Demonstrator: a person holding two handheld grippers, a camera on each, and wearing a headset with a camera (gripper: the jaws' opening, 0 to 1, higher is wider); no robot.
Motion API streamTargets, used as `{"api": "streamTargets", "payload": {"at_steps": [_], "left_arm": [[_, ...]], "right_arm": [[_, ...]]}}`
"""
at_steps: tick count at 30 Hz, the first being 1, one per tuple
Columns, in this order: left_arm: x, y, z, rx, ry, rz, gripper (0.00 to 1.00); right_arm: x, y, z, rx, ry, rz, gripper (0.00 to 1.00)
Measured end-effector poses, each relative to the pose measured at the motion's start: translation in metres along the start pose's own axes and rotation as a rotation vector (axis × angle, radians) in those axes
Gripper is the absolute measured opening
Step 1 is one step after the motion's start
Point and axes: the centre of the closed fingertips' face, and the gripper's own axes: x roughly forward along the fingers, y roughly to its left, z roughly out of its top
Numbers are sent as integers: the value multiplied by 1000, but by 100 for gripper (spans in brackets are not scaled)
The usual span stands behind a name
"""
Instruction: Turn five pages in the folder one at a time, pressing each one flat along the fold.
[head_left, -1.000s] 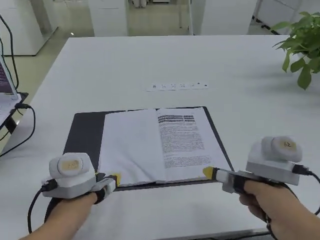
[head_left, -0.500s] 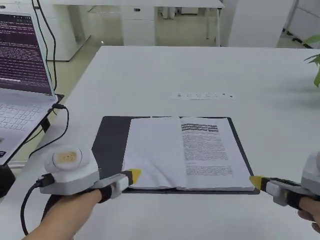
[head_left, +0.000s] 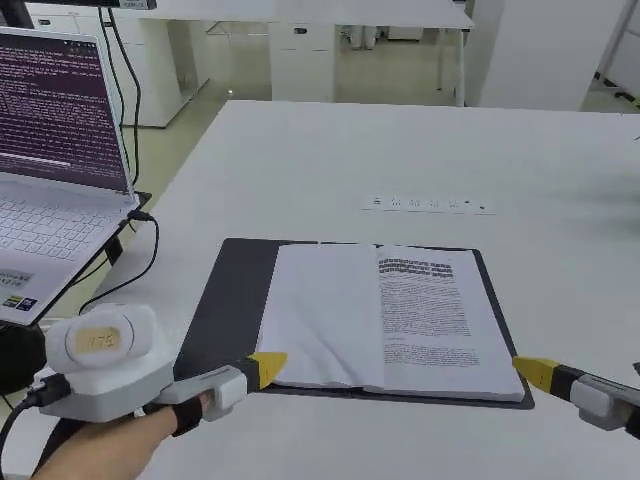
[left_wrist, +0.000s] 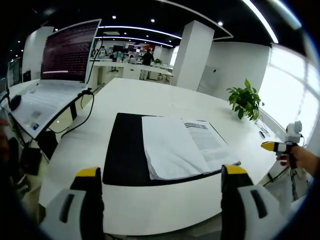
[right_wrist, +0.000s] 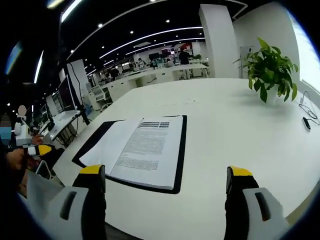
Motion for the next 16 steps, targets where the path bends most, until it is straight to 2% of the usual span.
{"api": "streamTargets", "payload": {"at_steps": [2, 6, 11, 16], "left_arm": [[-1, 0, -2, 17, 9, 3, 99], [-3, 1, 0, 5, 2, 10, 99], [-3, -1, 3, 18, -6, 8, 99], [-1, -1, -1, 4, 1, 12, 99]], "right_arm": [[1, -1, -3, 7, 15, -1, 100], [2, -5, -8, -6, 37, -9, 100], [4, -5, -6, 3, 30, -5, 100], [11, -3, -8, 3, 51, 14, 100]]}}
